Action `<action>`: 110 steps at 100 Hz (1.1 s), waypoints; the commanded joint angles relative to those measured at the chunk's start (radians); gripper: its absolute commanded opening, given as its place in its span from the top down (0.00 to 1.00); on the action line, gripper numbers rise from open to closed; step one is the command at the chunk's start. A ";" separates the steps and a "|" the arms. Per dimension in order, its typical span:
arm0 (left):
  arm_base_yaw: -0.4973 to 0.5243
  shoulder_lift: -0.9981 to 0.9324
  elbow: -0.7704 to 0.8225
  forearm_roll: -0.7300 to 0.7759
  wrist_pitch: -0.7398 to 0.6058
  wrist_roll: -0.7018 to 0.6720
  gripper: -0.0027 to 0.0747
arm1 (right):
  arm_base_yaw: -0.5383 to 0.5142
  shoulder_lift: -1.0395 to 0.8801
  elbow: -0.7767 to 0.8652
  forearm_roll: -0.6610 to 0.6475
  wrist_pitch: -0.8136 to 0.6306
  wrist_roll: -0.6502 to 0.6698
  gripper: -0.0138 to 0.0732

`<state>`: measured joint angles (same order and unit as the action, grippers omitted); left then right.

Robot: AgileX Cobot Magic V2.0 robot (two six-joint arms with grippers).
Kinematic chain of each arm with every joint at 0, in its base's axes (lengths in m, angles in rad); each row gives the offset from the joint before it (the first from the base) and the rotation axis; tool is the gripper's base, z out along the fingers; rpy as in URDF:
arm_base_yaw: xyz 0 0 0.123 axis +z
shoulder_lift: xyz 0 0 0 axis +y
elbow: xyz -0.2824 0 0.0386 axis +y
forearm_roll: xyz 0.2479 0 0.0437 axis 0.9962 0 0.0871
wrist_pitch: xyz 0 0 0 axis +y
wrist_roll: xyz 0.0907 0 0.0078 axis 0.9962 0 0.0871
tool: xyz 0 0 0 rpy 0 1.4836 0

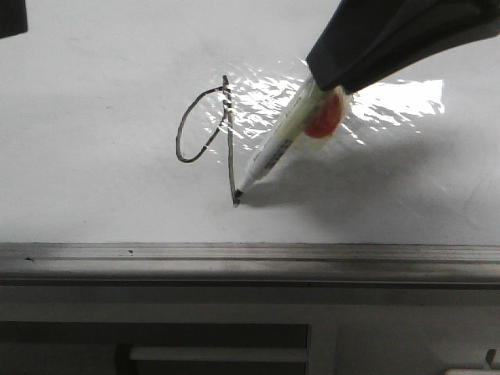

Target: Write number 9 on whiteboard

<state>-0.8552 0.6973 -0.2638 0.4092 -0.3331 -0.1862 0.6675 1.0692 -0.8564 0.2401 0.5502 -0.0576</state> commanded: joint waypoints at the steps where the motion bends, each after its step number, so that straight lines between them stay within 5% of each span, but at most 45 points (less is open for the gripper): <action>1: -0.009 0.040 -0.027 0.012 -0.083 -0.013 0.62 | 0.051 -0.041 -0.027 0.014 -0.082 -0.013 0.90; 39: -0.009 0.329 -0.027 0.072 -0.389 -0.013 0.62 | 0.155 -0.029 -0.027 0.100 -0.089 -0.013 0.90; 80: -0.009 0.424 -0.027 0.069 -0.422 -0.013 0.62 | 0.169 -0.029 -0.027 0.116 -0.062 -0.013 0.90; 110: -0.009 0.424 -0.027 0.069 -0.422 -0.013 0.96 | 0.169 -0.029 -0.027 0.123 -0.062 -0.013 0.90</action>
<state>-0.8591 1.1315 -0.2638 0.5144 -0.6770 -0.1861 0.8358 1.0521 -0.8564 0.3422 0.5305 -0.0616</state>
